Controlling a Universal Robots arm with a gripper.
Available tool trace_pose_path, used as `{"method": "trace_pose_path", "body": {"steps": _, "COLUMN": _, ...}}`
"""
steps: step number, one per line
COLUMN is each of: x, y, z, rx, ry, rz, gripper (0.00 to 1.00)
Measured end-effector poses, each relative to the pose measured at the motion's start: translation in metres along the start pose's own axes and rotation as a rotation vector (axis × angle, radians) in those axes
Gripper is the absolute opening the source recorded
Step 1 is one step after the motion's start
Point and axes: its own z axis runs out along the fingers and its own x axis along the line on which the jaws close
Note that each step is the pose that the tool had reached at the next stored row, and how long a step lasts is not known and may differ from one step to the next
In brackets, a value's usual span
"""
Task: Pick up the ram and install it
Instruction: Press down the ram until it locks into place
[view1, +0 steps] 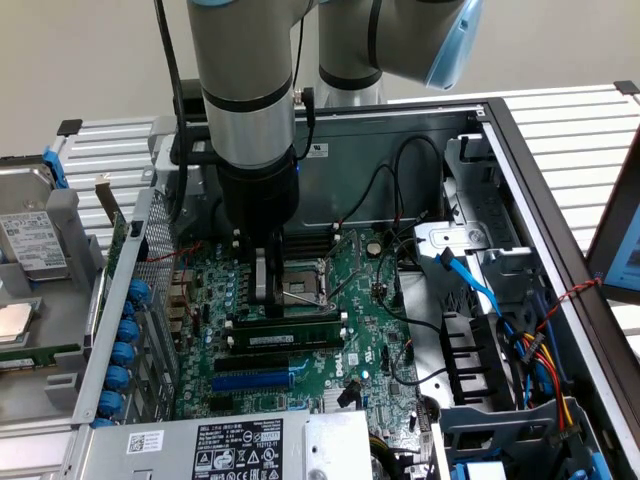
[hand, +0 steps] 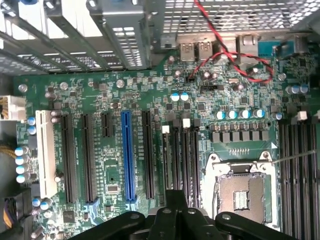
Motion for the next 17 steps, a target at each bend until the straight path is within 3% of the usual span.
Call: {"method": "trace_pose_path", "body": {"steps": 17, "x": -0.0001, "y": -0.0001, "z": -0.0026, "rx": 0.0063, "ry": 0.003, "rz": 0.228, "gripper": 0.1}}
